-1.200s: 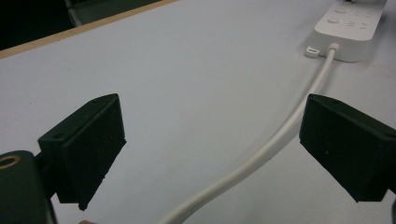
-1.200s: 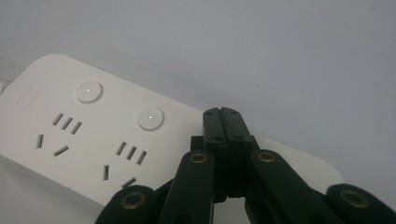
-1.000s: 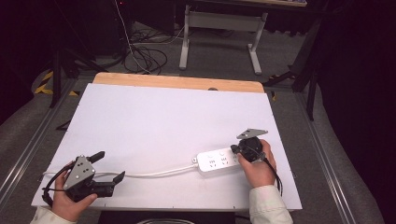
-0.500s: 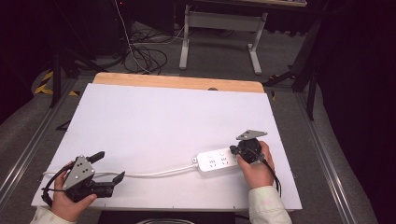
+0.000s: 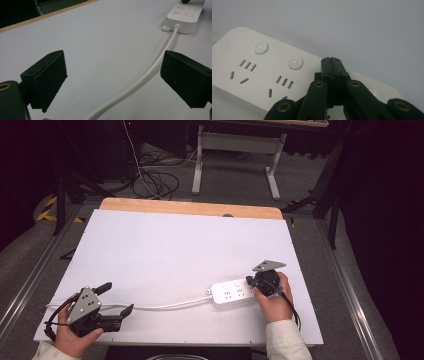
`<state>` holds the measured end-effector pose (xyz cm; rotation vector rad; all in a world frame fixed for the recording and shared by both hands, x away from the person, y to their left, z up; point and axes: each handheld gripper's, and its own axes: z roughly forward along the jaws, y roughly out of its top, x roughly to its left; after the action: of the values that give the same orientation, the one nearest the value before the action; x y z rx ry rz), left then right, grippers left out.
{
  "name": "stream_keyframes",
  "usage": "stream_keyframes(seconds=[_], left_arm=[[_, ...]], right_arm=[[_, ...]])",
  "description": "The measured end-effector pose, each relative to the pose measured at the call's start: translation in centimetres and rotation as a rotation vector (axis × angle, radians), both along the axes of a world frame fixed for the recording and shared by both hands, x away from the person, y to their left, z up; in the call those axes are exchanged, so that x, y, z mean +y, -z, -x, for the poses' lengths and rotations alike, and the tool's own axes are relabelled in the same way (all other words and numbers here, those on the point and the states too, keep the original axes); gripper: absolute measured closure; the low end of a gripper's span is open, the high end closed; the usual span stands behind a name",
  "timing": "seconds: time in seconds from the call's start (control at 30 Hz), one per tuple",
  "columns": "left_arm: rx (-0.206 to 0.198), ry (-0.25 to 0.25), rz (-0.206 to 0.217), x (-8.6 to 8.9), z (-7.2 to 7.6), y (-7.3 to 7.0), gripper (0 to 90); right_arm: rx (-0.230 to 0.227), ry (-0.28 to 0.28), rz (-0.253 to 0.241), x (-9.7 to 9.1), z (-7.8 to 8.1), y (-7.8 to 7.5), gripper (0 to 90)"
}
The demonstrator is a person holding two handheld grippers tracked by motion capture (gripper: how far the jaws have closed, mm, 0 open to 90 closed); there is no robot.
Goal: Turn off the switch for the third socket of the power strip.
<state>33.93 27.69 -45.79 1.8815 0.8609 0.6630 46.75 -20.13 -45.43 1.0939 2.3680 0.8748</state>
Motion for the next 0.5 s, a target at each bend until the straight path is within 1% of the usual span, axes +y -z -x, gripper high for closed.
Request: stream_keyframes(seconds=[0.03,0.17,0.27,0.3,0.5], left_arm=[[0.0,-0.001,0.001,0.0,0.0,0.0,7.1],[-0.001,0.001,-0.002,0.0,-0.01,0.0,7.1],[0.0,-0.001,0.0,-0.01,0.0,0.01,7.1],[0.0,0.001,-0.003,0.0,-0.02,0.0,7.1],[-0.003,0.0,0.0,0.0,0.0,0.0,7.1]], right_arm=[[-0.004,0.001,-0.007,-0.03,-0.01,0.05,90.0],[-0.004,-0.001,-0.008,-0.13,0.03,0.08,90.0],[-0.003,-0.002,-0.024,-0.3,0.0,0.16,90.0],[-0.002,-0.002,-0.038,-0.4,-0.01,0.23,90.0],[-0.005,-0.004,-0.036,-0.44,0.0,0.26,90.0]])
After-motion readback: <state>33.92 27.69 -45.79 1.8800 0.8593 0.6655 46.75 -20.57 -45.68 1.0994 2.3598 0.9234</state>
